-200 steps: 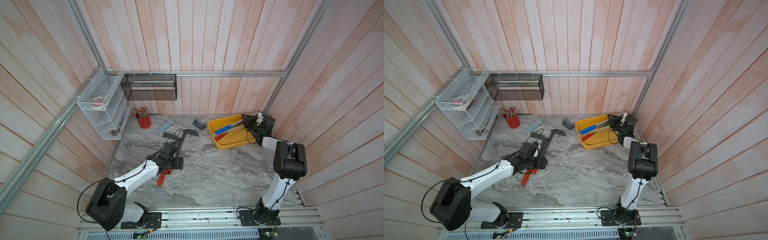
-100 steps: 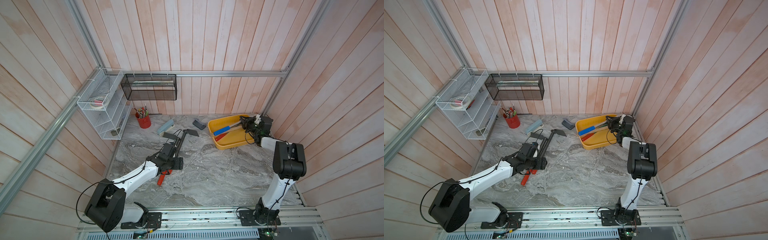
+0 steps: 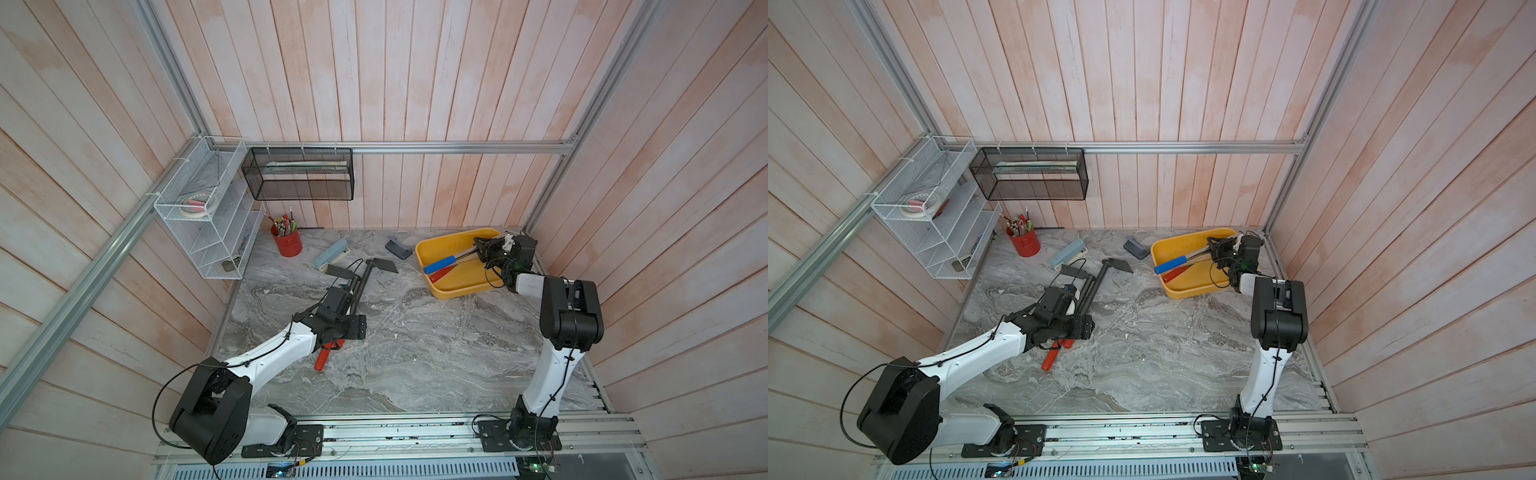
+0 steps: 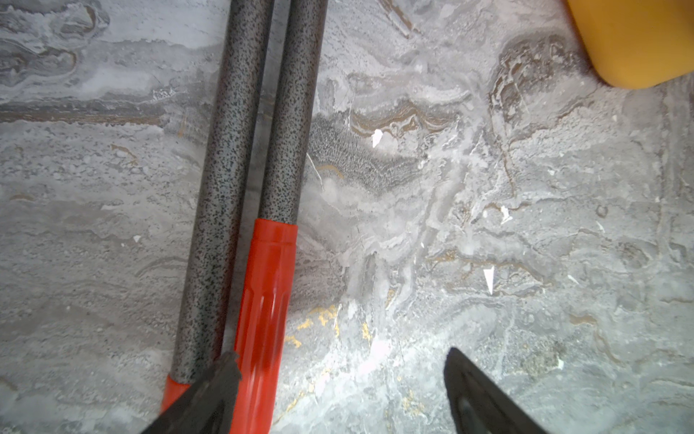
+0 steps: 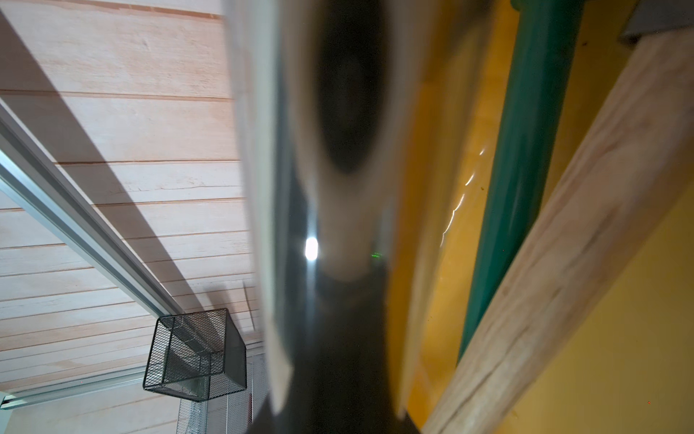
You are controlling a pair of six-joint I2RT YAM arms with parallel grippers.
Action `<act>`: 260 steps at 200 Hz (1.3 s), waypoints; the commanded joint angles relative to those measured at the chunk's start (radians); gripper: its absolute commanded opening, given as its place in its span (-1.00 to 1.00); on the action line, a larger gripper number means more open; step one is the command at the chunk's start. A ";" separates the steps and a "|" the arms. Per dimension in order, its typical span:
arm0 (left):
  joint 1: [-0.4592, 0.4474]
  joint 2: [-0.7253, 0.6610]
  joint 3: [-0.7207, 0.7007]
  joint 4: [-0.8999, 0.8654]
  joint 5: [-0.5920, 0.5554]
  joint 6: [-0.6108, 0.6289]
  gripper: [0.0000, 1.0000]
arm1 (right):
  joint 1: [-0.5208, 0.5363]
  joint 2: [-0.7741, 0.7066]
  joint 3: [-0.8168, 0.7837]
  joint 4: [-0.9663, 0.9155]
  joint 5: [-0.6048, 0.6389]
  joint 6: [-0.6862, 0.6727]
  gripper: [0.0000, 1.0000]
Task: Put the small hoe into the storage box
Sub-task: Place the hoe in the storage box.
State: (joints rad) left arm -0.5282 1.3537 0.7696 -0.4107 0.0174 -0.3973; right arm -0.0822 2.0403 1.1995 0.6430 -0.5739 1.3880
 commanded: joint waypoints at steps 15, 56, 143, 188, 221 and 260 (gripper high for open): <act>0.005 -0.015 -0.016 0.012 -0.009 -0.011 0.75 | 0.003 0.031 0.046 0.045 0.003 0.006 -0.74; 0.005 -0.016 -0.016 0.008 -0.014 -0.010 0.75 | 0.004 0.067 0.056 0.050 -0.009 0.055 -0.70; 0.005 -0.020 -0.016 0.001 -0.017 -0.012 0.75 | -0.005 0.114 0.056 0.053 -0.018 0.082 -0.59; 0.005 -0.027 -0.012 -0.008 -0.018 -0.013 0.75 | -0.017 0.132 0.068 0.029 -0.024 0.066 -0.50; 0.005 -0.027 -0.009 -0.012 -0.017 -0.014 0.75 | -0.019 0.130 0.064 0.025 -0.025 0.057 -0.34; 0.005 -0.027 -0.008 -0.012 -0.017 -0.013 0.75 | -0.022 0.132 0.069 0.025 -0.028 0.058 -0.27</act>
State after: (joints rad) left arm -0.5282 1.3407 0.7666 -0.4129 0.0170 -0.4049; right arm -0.0952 2.1548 1.2392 0.6487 -0.5888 1.4582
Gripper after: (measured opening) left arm 0.874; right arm 0.354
